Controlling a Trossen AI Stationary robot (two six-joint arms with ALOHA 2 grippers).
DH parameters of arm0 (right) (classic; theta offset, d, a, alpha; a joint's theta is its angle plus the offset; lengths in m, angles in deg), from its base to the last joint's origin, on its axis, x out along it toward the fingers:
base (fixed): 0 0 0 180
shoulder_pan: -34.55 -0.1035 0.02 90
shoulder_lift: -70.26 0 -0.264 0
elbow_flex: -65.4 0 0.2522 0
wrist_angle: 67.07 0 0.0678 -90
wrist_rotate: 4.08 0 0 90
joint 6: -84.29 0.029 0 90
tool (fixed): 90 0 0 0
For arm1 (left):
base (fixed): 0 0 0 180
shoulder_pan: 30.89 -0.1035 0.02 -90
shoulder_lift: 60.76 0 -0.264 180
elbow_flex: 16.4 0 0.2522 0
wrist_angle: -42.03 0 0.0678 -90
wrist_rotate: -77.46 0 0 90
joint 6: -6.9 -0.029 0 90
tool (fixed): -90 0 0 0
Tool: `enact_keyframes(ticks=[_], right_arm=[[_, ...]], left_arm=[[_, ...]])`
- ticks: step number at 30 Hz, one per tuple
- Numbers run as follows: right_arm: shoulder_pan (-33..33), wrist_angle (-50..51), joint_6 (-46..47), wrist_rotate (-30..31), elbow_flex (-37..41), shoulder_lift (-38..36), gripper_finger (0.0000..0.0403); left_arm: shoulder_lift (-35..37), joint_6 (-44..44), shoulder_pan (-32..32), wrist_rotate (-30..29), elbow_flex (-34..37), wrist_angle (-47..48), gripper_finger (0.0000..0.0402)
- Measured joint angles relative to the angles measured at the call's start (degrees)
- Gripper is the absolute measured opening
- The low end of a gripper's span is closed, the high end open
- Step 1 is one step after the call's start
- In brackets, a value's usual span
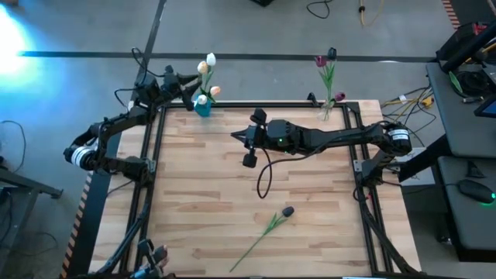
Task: Sort flowers into vase by color
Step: Put the orange flower into the blue vase, then put the black flower into the transparent vase
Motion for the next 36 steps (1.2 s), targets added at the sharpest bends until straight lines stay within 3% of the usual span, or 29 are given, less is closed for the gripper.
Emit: enact_keyframes(ticks=[6, 12, 23, 32, 36], right_arm=[[0.1, 0.8, 0.0, 0.0, 0.0, 0.0, 0.0011], [0.0, 1.3, 1.5, 0.0, 0.0, 0.0, 0.0011], [-0.4, 0.9, 5.8, -1.0, 4.4, 0.4, 0.0011], [-1.0, -9.7, 10.6, -3.1, 14.1, 1.4, 0.0011], [-1.3, -12.0, 12.1, -3.2, 17.8, 1.4, 0.0011]], left_arm=[[5.7, 0.5, 0.0, 0.0, 6.6, -6.5, 0.0120], [16.2, 1.0, 2.2, 0.4, 14.0, -6.9, 0.0106], [34.5, 5.0, 12.2, 0.5, 23.8, -7.0, 0.0076], [38.1, 5.9, 24.3, 0.0, 25.0, 0.3, 0.0076], [37.9, 6.4, 29.3, -4.1, 25.0, 3.1, 0.0075]])
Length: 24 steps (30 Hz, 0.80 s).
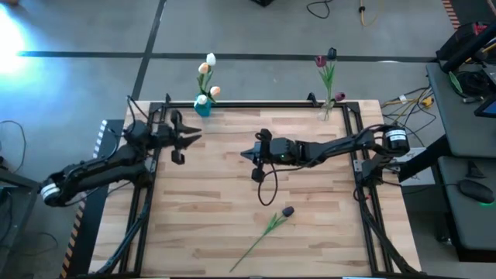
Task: Sort flowers into vase by color
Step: Put the black flower into the transparent vase
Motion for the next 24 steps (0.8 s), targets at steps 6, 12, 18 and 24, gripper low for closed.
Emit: enact_keyframes(ticks=[6, 12, 18, 24], right_arm=[[-0.9, -1.4, -0.6, 0.0, 2.9, 0.0, 0.0011], [-2.1, -1.7, -2.6, 0.0, 3.8, -0.1, 0.0011], [-3.8, -0.7, -3.5, 0.0, 3.9, -0.1, 0.0011], [-6.1, 0.6, -3.3, 0.0, 3.9, -0.2, 0.0011]], left_arm=[[-0.7, 0.1, 8.8, -6.9, 0.0, 5.8, 0.0075], [-3.2, 0.3, 18.1, -16.7, -0.2, 10.8, 0.0075], [-7.0, 3.5, 25.9, -23.6, -0.2, 12.9, 0.0075], [-13.0, 7.8, 34.1, -30.7, -0.2, 13.3, 0.0075]])
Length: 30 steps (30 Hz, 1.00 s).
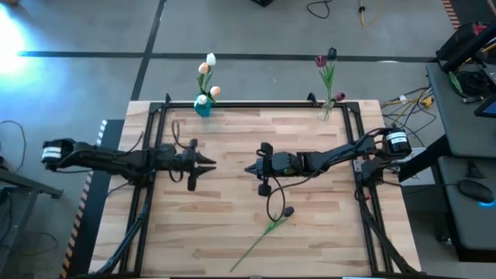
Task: Sort flowers into vase by color
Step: Put the black flower into the transparent vase
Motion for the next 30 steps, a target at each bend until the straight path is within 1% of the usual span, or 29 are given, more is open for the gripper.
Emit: enact_keyframes(ticks=[5, 7, 11, 15, 19, 23, 26, 30], right_arm=[[-2.4, 0.3, -0.6, -0.2, 0.5, 0.0, 0.0011], [-3.3, 0.2, 0.1, -0.2, 0.9, 0.0, 0.0011], [-5.4, -1.4, 0.5, 0.0, 2.0, 0.0, 0.0011], [-7.1, -2.9, 1.8, 0.1, 2.9, -0.1, 0.0011], [-8.9, -2.8, 1.9, 1.9, 3.0, -0.5, 0.0011], [-10.8, -0.3, 1.8, 2.0, 3.9, -2.6, 0.0011], [-12.0, 1.0, 1.7, 2.2, 5.8, -5.3, 0.0011], [-12.6, 1.2, 3.6, 3.2, 10.8, -11.2, 0.0011]], left_arm=[[-5.6, 3.9, 6.4, -7.0, 0.0, -0.1, 0.0075], [-8.1, 6.3, 8.4, -8.7, -0.1, -0.5, 0.0075], [-13.3, 9.5, 12.2, -10.4, -1.8, -0.5, 0.0075], [-19.6, 11.8, 14.6, -10.4, -5.1, -0.5, 0.0075], [-26.8, 13.4, 16.7, -10.5, -9.4, -0.5, 0.0075], [-34.2, 14.4, 18.5, -10.5, -15.1, -0.5, 0.0075], [-40.1, 15.3, 19.7, -10.5, -20.3, -0.2, 0.0075], [-47.4, 18.3, 20.1, -10.4, -28.0, 2.4, 0.0075]])
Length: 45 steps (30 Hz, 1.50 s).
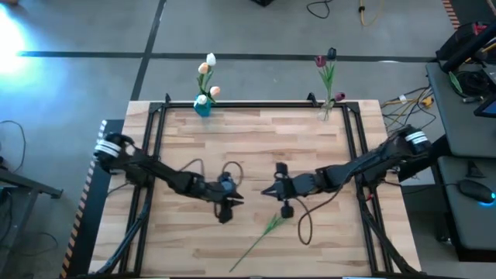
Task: Sort flowers into vase by color
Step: Put the black flower into the transparent vase
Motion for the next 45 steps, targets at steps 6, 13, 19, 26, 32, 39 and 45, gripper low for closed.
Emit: enact_keyframes(ticks=[6, 13, 19, 26, 32, 39, 45], right_arm=[[-1.9, -0.5, 3.2, 6.3, 8.8, -10.1, 0.0011], [-5.5, -1.5, 4.3, 12.3, 14.9, -16.8, 0.0011], [-6.3, -1.8, 3.6, 13.8, 15.4, -17.6, 0.0011], [-6.7, -1.2, 3.9, 15.0, 15.7, -16.9, 0.0011], [-7.1, -1.5, 5.2, 15.0, 16.0, -16.5, 0.0011], [-7.3, -1.7, 5.3, 15.1, 16.0, -16.5, 0.0011], [-7.3, -1.4, 5.3, 15.1, 16.0, -16.5, 0.0011]], left_arm=[[-8.9, 0.6, 0.5, 0.1, -12.4, 7.1, 0.0075], [-16.1, 2.3, 1.9, 2.8, -24.0, 12.2, 0.0094], [-21.5, 7.0, 2.7, 3.6, -30.2, 16.6, 0.0138], [-28.4, 6.4, 4.2, 4.0, -40.3, 22.8, 0.0185], [-31.9, 4.2, 5.2, 3.6, -46.3, 25.6, 0.0192], [-30.0, 4.3, 5.8, 3.6, -46.6, 25.8, 0.0180], [-30.3, 7.2, 7.2, 3.8, -47.1, 25.1, 0.0176]])
